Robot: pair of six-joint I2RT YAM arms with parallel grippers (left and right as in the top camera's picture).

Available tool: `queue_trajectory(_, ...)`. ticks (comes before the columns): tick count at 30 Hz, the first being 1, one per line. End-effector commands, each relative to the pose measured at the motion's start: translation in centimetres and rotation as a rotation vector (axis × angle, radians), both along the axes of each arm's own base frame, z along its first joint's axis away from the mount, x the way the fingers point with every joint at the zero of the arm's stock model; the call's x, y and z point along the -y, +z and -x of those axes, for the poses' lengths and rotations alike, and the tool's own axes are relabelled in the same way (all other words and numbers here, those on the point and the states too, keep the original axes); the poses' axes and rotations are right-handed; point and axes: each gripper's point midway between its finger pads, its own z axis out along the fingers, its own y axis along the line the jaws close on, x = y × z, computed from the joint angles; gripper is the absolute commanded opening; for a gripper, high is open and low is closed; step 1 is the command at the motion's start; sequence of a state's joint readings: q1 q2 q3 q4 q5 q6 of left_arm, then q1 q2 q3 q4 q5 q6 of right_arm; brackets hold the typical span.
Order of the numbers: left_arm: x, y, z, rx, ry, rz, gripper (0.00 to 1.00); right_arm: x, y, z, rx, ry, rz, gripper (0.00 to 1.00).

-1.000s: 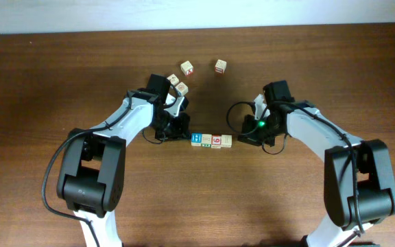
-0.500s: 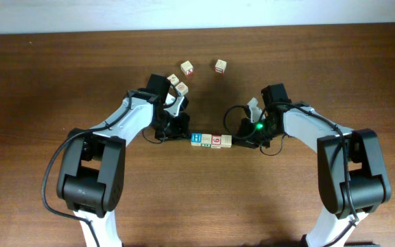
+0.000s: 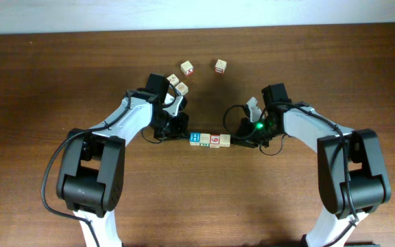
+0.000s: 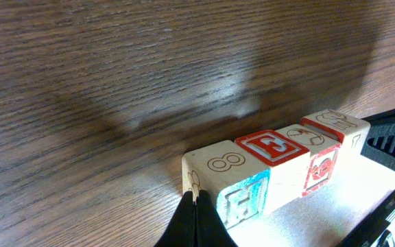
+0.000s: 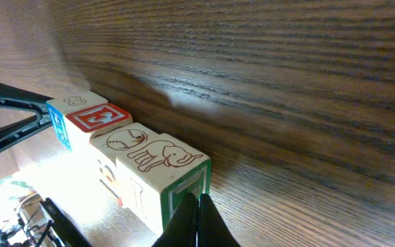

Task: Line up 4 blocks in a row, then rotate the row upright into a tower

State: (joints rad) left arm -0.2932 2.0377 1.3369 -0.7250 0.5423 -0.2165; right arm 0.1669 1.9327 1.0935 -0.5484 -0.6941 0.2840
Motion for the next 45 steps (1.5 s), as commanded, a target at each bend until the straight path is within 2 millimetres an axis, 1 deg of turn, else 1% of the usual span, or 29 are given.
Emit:
queue_trajectory(1,0.7,-0.1,0.7,-0.012,-0.033,0.034,0.0,-1.8,3.0,-0.2,0.063,0.044,-0.076,0.04)
queue_trajectory(4,0.7,-0.1,0.7,-0.012,-0.033,0.034,0.0,-1.8,3.8,-0.3,0.078,0.036,-0.08,0.04)
queue_trajectory(6,0.7,-0.1,0.7,-0.011,-0.033,0.034,0.0,-1.9,3.9,-0.3,0.075,0.034,-0.081,0.04)
queue_trajectory(10,0.7,-0.1,0.7,-0.014,-0.033,0.033,0.0,-3.6,4.9,-0.4,0.099,0.08,-0.069,0.04)
queue_trajectory(17,0.7,-0.1,0.8,-0.017,-0.033,0.033,0.0,-5.6,6.2,-0.4,0.128,0.133,-0.034,0.04)
queue_trajectory(20,0.6,-0.1,0.9,-0.023,-0.033,0.031,0.0,-6.0,6.2,-0.3,0.133,0.146,-0.011,0.04)
queue_trajectory(24,0.6,-0.1,0.9,-0.022,-0.033,0.031,0.0,-7.0,6.8,-0.3,0.156,0.172,0.026,0.04)
queue_trajectory(25,0.6,-0.1,0.9,-0.023,-0.033,0.031,0.0,-7.5,7.0,-0.2,0.163,0.185,0.023,0.04)
queue_trajectory(37,0.7,-0.1,1.0,-0.027,-0.033,0.033,0.0,-9.8,7.8,0.6,0.185,0.23,0.017,0.04)
queue_trajectory(40,0.7,-0.1,1.0,-0.027,-0.033,0.033,0.0,-10.8,7.9,0.9,0.194,0.242,0.008,0.04)
queue_trajectory(45,0.6,-0.1,1.3,-0.041,-0.033,0.032,0.0,-11.1,8.0,0.7,0.196,0.233,0.003,0.04)
